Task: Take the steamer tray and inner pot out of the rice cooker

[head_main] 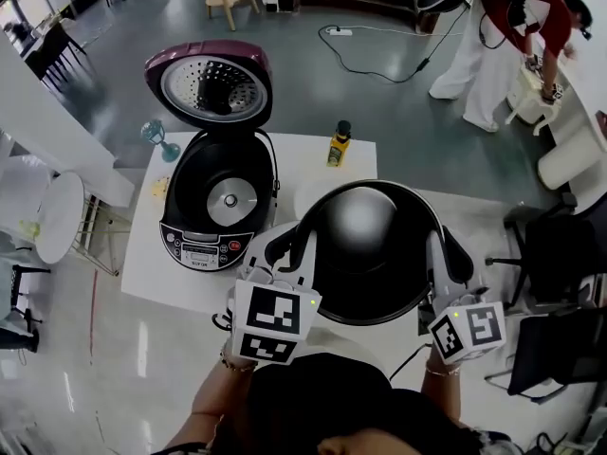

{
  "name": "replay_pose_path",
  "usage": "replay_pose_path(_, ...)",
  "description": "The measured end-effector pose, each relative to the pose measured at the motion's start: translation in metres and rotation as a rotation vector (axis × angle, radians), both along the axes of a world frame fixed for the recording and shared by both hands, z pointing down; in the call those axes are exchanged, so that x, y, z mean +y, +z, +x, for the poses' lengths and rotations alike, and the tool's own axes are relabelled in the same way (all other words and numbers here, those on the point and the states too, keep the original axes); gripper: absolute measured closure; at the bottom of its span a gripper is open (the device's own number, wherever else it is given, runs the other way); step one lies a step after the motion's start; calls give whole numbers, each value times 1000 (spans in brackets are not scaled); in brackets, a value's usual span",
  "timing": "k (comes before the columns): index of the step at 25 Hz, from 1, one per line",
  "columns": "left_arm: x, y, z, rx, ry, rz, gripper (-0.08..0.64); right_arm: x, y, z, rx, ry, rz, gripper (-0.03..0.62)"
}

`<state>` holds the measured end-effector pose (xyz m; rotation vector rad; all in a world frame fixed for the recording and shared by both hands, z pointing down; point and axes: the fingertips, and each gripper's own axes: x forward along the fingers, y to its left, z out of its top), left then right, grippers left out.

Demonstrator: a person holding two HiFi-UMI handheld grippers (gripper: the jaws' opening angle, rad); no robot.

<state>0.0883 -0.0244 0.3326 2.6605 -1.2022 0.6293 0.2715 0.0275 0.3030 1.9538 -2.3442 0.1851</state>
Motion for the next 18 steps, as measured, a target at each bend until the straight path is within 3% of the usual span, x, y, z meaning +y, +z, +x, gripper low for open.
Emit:
replay_pose_path(7, 24, 47, 22, -36, 12, -110, 531, 21, 47, 24, -59, 4, -118, 551)
replay_pose_path(18, 54, 129, 5, -113, -33, -296, 531, 43, 132, 12, -207, -17, -323, 551)
